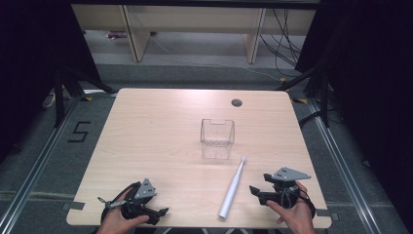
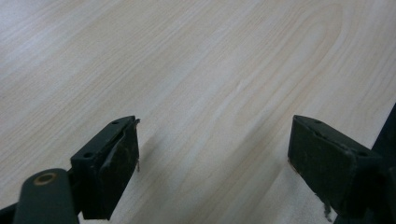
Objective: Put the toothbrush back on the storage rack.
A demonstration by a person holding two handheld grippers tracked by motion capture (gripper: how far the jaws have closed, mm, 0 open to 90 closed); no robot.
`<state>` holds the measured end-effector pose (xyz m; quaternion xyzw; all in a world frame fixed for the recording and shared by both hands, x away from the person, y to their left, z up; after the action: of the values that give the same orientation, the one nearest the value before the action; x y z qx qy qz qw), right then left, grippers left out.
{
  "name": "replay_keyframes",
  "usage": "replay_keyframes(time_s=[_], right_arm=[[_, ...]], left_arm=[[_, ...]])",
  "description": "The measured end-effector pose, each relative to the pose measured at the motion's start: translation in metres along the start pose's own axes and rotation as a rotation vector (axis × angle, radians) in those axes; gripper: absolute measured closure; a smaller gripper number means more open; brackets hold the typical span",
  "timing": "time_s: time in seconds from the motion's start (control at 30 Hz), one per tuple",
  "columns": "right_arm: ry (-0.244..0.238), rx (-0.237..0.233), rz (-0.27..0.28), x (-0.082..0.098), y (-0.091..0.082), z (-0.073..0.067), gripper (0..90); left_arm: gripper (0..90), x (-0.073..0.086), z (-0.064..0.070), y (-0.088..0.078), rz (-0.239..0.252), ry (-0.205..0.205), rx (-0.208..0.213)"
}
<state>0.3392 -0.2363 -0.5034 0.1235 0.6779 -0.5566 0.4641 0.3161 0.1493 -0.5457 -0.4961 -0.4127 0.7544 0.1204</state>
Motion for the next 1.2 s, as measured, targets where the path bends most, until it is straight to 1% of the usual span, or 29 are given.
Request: replay_keyframes(time_s=[0.03, 0.07, 0.13, 0.2, 0.27, 0.3, 0.33, 0.37, 0.4, 0.43, 0.47, 0.5, 0.53, 0.57, 0.6, 0.63, 0.67, 0.7, 0.77, 0.83, 0.9, 0.93, 0.97, 1.03, 1.07, 1.1, 1.13, 1.17, 1.2], right_arm=[[-0.006, -0.004, 0.001, -0.001, 0.001, -0.003, 30.0], [0.013, -0.015, -0.013, -0.001, 0.001, -0.007, 30.2], [-0.013, -0.025, -0.003, -0.004, 0.003, -0.011, 33.8], [-0.008, -0.033, -0.007, -0.004, 0.003, -0.013, 34.2], [-0.024, -0.043, -0.005, -0.007, 0.003, -0.017, 35.1], [-0.015, -0.05, -0.01, -0.008, 0.003, -0.019, 35.7], [-0.028, -0.047, 0.0, -0.009, 0.004, -0.02, 37.1], [-0.04, -0.048, -0.004, -0.009, 0.005, -0.02, 37.4], [-0.038, -0.048, -0.009, -0.009, 0.005, -0.021, 37.7], [-0.064, -0.051, 0.005, -0.01, 0.007, -0.021, 37.8], [-0.04, -0.057, -0.006, -0.01, 0.007, -0.024, 38.3], [-0.056, -0.059, 0.002, -0.011, 0.008, -0.024, 38.5], [-0.067, -0.062, -0.003, -0.011, 0.009, -0.025, 38.9], [-0.067, -0.062, -0.003, -0.011, 0.009, -0.025, 38.9], [-0.036, -0.068, -0.021, -0.011, 0.008, -0.029, 39.9], [-0.078, -0.097, -0.001, -0.013, 0.012, -0.029, 40.4], [-0.087, -0.099, -0.002, -0.015, 0.012, -0.033, 40.4], [-0.063, -0.092, -0.017, -0.015, 0.011, -0.036, 41.3], [-0.104, -0.112, -0.004, -0.017, 0.014, -0.038, 43.3], [-0.112, -0.121, -0.002, -0.018, 0.016, -0.043, 46.2], [-0.137, -0.125, 0.005, -0.02, 0.019, -0.047, 48.8], [-0.134, -0.149, -0.012, -0.02, 0.02, -0.051, 51.8], [-0.129, -0.155, -0.018, -0.021, 0.02, -0.053, 53.5], [-0.14, -0.16, -0.02, -0.022, 0.021, -0.057, 58.2], [-0.147, -0.172, -0.026, -0.023, 0.022, -0.059, 60.2], [-0.147, -0.172, -0.026, -0.023, 0.022, -0.059, 60.2], [-0.173, -0.163, -0.008, -0.024, 0.024, -0.059, 62.2], [-0.169, -0.191, -0.024, -0.026, 0.025, -0.066, 66.0], [-0.174, -0.181, -0.014, -0.027, 0.026, -0.067, 67.4]], left_arm=[[15.8, 0.0, 0.0, 0.0, 0.007, 0.001, -0.001], [15.8, 0.0, 0.0, 0.0, 0.008, 0.001, -0.004], [15.8, 0.0, 0.0, 0.0, 0.008, 0.0, -0.004], [15.8, 0.0, 0.0, 0.0, 0.008, 0.001, -0.003], [15.8, 0.0, 0.0, 0.0, 0.009, -0.001, -0.002], [15.8, 0.0, 0.001, 0.0, 0.009, -0.001, 0.004], [15.8, 0.0, 0.0, 0.0, 0.01, -0.001, -0.005], [15.8, 0.0, 0.0, 0.0, 0.008, 0.002, -0.005], [15.8, 0.0, 0.0, 0.0, 0.008, 0.001, -0.005], [15.8, 0.0, 0.0, 0.0, 0.008, 0.001, -0.005], [15.8, 0.0, 0.0, 0.0, 0.008, 0.0, -0.005], [15.8, 0.0, 0.0, 0.0, 0.01, -0.003, 0.004], [15.8, 0.0, 0.0, 0.001, 0.009, -0.001, -0.005], [15.8, 0.0, 0.0, 0.001, 0.009, -0.001, -0.005], [15.8, 0.0, 0.0, 0.0, 0.007, 0.001, -0.004], [15.8, 0.0, 0.0, 0.0, 0.007, 0.002, -0.004], [15.8, 0.0, 0.0, 0.0, 0.01, -0.003, 0.0], [15.8, 0.0, 0.0, 0.0, 0.01, -0.002, 0.002], [15.8, 0.0, 0.0, 0.0, 0.009, -0.003, -0.004], [15.8, 0.001, 0.0, 0.0, 0.011, -0.005, -0.004], [15.8, 0.001, 0.0, 0.0, 0.011, -0.005, -0.004], [15.7, 0.0, 0.0, 0.0, 0.009, -0.001, -0.004], [15.8, 0.0, 0.0, 0.0, 0.009, 0.0, -0.006], [15.8, 0.0, 0.0, 0.0, 0.002, -0.002, -0.002], [15.8, 0.0, 0.0, 0.0, 0.007, -0.003, -0.002], [15.8, 0.0, 0.0, 0.0, 0.007, -0.003, -0.002], [15.8, 0.0, 0.0, 0.0, 0.01, -0.004, -0.005], [15.8, 0.0, 0.0, 0.0, 0.011, -0.005, -0.005], [15.8, 0.0, 0.001, 0.0, 0.011, -0.001, 0.0]])
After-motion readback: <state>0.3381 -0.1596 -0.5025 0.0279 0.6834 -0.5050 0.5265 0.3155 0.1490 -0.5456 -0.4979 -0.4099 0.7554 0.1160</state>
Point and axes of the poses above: each handheld gripper's, and its own axes: y roughly forward along the jaws, x roughly out of its underside, z roughly to its right, the point moved 5 cm from there along y, roughly forward along the jaws, and after that the axes turned 12 degrees about x, right-handed, at the moved point
